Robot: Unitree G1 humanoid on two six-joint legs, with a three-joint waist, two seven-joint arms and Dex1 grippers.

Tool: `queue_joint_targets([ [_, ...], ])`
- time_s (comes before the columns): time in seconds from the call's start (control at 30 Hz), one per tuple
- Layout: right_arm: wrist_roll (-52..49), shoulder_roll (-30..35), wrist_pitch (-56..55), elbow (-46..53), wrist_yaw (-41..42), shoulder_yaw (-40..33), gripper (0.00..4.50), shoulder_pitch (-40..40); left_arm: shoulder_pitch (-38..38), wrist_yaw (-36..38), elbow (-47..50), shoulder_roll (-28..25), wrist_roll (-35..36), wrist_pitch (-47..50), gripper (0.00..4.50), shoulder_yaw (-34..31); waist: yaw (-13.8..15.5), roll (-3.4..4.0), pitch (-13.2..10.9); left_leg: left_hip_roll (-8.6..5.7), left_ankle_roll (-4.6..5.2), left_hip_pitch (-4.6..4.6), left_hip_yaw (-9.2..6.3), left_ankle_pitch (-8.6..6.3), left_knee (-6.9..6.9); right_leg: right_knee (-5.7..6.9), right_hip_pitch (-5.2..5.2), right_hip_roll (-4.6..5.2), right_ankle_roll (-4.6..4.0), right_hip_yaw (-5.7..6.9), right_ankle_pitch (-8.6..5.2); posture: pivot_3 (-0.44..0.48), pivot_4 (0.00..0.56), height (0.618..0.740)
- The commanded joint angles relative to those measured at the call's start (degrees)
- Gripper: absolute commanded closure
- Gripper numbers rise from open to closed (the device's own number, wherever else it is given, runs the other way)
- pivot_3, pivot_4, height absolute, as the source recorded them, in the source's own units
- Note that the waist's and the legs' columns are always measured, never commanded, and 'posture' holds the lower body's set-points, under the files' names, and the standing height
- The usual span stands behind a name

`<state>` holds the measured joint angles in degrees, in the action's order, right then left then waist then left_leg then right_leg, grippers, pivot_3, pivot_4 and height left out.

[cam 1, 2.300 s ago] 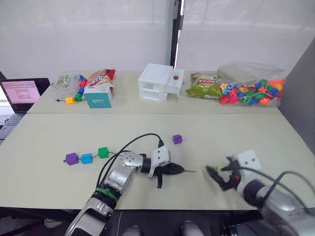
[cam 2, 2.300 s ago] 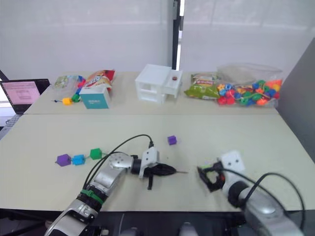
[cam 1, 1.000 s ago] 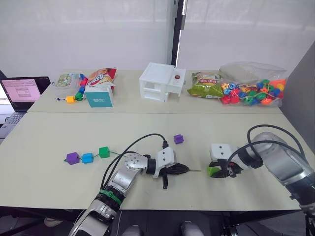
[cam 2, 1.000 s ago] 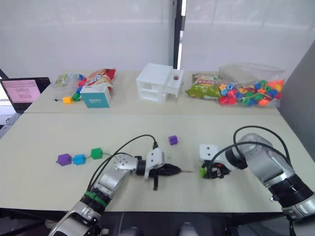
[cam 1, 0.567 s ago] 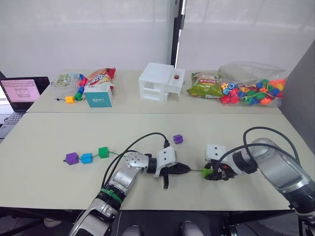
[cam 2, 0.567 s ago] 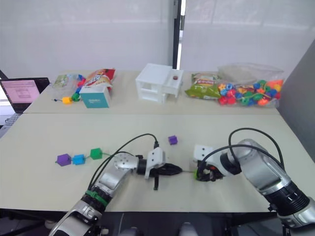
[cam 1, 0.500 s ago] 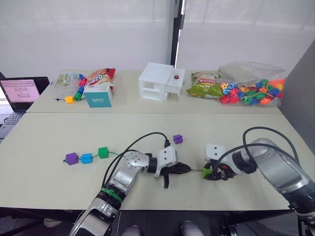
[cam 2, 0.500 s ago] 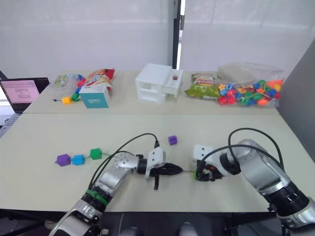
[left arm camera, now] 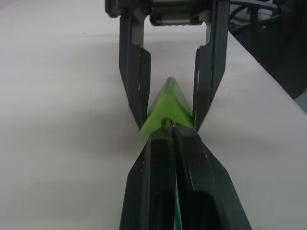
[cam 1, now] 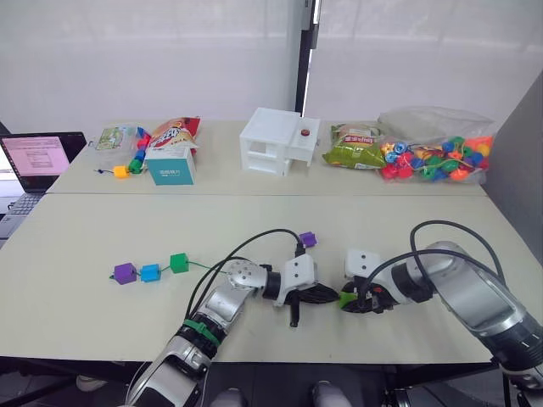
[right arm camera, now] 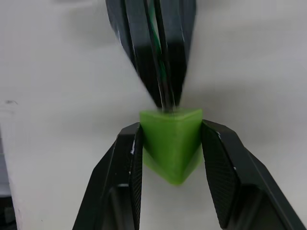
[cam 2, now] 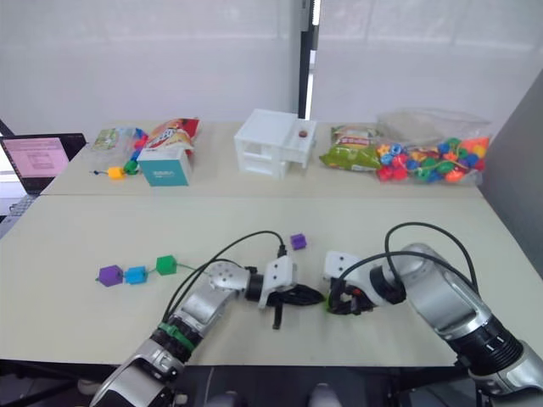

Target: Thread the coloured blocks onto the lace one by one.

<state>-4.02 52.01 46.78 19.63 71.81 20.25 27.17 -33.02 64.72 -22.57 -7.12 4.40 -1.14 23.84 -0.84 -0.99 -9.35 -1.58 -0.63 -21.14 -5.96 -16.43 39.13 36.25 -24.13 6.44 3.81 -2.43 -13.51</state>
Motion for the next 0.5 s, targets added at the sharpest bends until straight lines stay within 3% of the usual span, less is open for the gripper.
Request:
queue_joint_targets([
  [0.03, -2.2, -0.9, 0.9, 3.2, -0.8, 0.1, 3.22, -0.4, -1.3, -0.3, -0.1, 1.7, -0.4, -0.9, 4.5, 0.9, 0.1, 0.0, 0.0, -0.01, 0.0, -0.01, 0.0, 0.0, 0.0, -0.01, -0.01, 0.0, 0.0, 0.0, 0.0, 0.0, 0.15, 0.74],
  [0.17, -2.1, -0.8, 1.0, 3.4, -1.6, 0.3, 3.22, -1.3, -1.3, -0.1, -0.4, 2.0, -0.3, -0.6, 4.5, 1.1, 0.1, 0.0, 0.0, -0.01, 0.0, 0.0, -0.01, 0.0, 0.0, -0.02, 0.02, 0.01, 0.01, 0.0, 0.0, 0.0, 0.15, 0.74],
  [0.37, -2.2, -0.4, 0.9, 3.4, -2.5, 0.4, 3.22, -2.1, -1.1, 1.9, 1.9, -1.3, 0.2, 2.0, 2.55, 0.3, 0.0, 0.0, 0.0, -0.01, 0.01, 0.01, -0.01, -0.01, 0.0, -0.01, 0.02, 0.0, 0.01, 0.0, 0.0, 0.0, 0.15, 0.74],
  [0.5, -1.9, 0.1, 0.3, 3.0, -2.8, 0.8, 3.22, -2.3, -0.8, 2.0, 3.6, -3.7, 0.1, 3.1, 2.53, -0.4, -0.1, 0.0, 0.0, 0.0, 0.02, 0.01, -0.01, -0.01, -0.01, 0.01, 0.0, 0.0, 0.01, 0.0, 0.0, 0.0, 0.15, 0.74],
])
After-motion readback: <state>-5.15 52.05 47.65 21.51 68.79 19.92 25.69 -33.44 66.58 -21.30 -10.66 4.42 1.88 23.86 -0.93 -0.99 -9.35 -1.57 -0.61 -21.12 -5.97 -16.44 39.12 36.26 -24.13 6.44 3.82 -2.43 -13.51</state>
